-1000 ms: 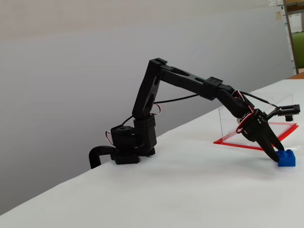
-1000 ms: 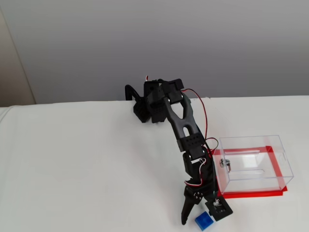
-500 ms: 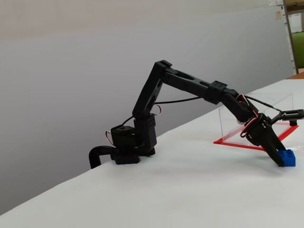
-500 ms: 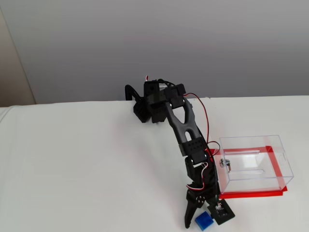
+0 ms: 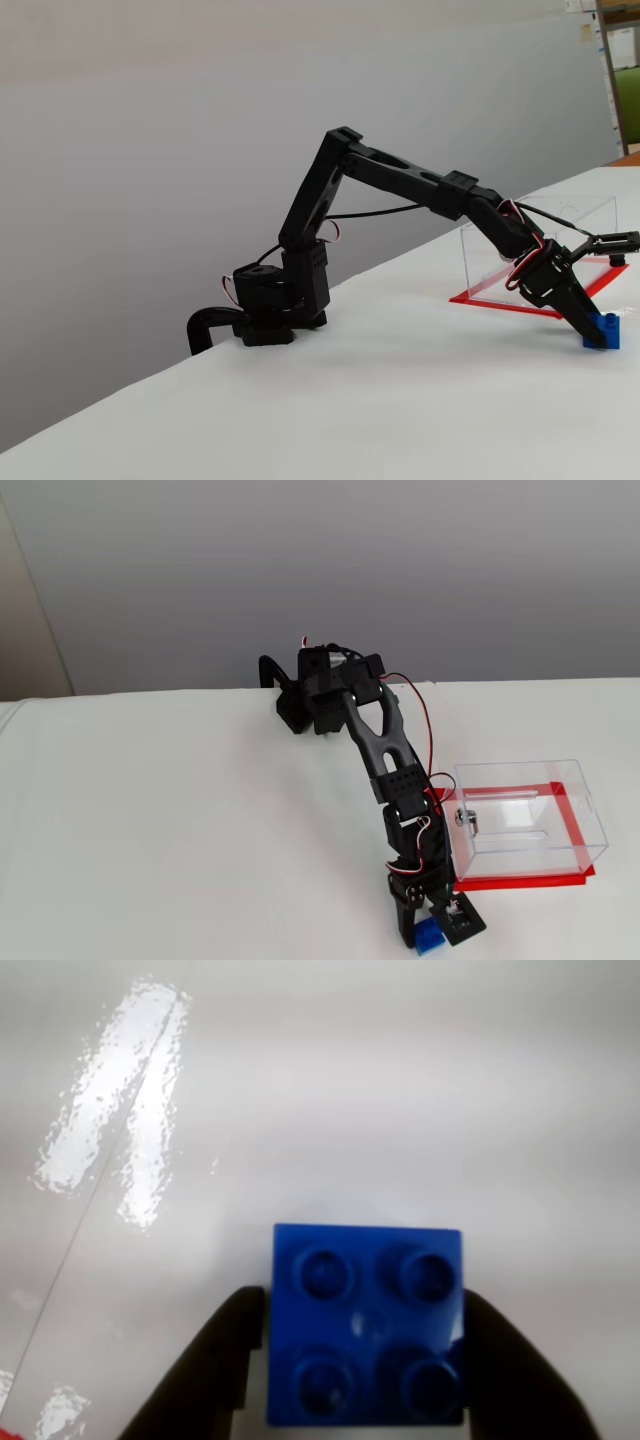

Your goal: Pick the blue lego brick and place it into the transparent box

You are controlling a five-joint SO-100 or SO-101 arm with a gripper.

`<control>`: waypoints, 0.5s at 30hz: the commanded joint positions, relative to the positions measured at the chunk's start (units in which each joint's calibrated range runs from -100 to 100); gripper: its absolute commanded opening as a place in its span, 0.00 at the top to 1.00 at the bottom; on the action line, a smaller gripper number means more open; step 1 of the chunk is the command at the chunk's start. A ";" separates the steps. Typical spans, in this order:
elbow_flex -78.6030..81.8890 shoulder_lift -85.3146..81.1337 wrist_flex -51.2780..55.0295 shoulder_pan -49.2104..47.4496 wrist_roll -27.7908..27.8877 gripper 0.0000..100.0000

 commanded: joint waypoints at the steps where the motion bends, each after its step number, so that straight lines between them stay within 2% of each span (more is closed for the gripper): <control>1: -3.44 -0.56 -0.03 -0.10 -0.25 0.80; 6: -3.44 -0.56 -0.03 -0.02 -0.25 0.81; 9: -3.44 -0.56 -0.03 -0.02 -0.25 0.89; 15: -3.44 -0.56 -0.03 -0.02 -0.25 0.90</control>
